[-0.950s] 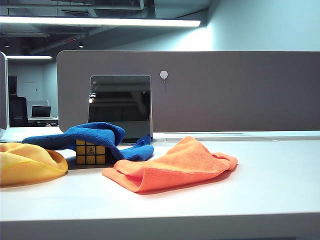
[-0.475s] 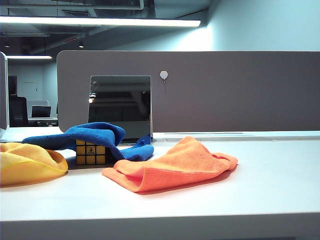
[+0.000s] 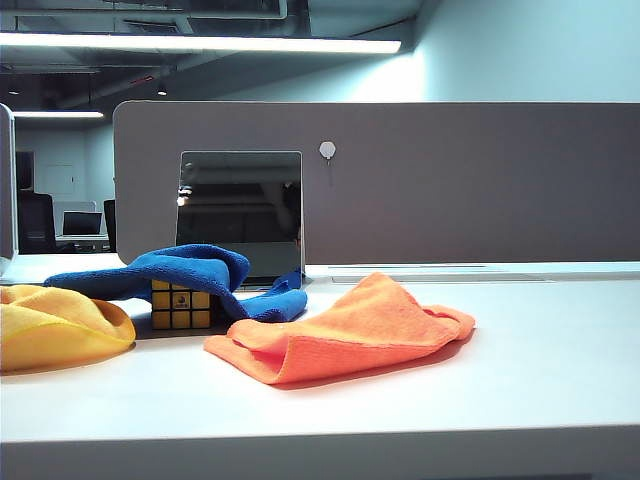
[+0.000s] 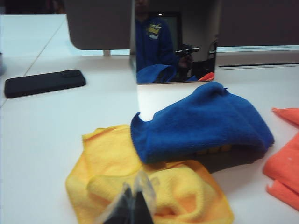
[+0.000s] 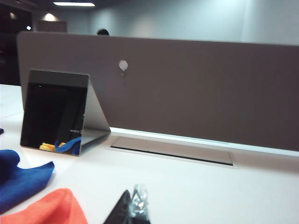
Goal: Pick up a rag that is the same color as the top surface of the Rubik's Cube and cover the cube with it.
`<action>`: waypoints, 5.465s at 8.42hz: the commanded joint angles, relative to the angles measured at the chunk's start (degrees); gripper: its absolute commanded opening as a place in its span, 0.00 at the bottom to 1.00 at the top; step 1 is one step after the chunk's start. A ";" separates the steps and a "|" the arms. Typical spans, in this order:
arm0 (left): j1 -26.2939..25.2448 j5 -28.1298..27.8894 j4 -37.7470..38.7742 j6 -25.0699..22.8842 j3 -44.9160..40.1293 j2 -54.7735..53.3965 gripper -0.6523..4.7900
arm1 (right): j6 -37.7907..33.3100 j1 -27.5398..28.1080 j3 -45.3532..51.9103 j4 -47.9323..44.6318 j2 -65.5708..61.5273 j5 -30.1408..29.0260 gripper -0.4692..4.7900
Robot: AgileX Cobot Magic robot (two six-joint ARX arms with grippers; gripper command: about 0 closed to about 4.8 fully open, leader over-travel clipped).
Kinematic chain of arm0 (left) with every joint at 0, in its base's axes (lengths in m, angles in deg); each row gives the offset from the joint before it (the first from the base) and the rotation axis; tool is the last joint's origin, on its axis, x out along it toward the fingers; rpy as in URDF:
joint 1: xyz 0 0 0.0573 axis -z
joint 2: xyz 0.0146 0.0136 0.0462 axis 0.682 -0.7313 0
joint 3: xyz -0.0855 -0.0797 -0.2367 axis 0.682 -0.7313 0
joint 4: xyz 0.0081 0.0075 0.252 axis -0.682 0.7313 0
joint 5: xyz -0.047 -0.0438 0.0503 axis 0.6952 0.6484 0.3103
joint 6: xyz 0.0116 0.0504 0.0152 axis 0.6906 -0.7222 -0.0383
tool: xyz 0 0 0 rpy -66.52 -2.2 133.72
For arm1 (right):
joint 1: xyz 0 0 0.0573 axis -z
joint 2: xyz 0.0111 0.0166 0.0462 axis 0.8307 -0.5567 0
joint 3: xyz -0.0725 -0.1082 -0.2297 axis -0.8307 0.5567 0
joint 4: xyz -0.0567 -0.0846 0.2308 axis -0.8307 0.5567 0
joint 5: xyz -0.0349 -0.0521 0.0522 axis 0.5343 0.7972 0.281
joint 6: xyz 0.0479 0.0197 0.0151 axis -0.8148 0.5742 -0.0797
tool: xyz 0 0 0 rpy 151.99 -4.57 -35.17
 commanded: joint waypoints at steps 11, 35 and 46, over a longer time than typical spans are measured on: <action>-10.36 7.37 -4.02 1.07 0.07 -0.09 0.11 | 0.15 0.04 0.09 -3.72 0.02 -1.86 0.08; -10.36 9.90 -3.17 3.48 0.07 -0.09 0.11 | -1.29 3.74 0.11 5.60 -0.04 9.55 0.08; -10.36 1.16 -5.33 -0.22 0.07 -0.09 0.11 | -1.36 3.74 0.11 5.55 -0.02 9.77 0.08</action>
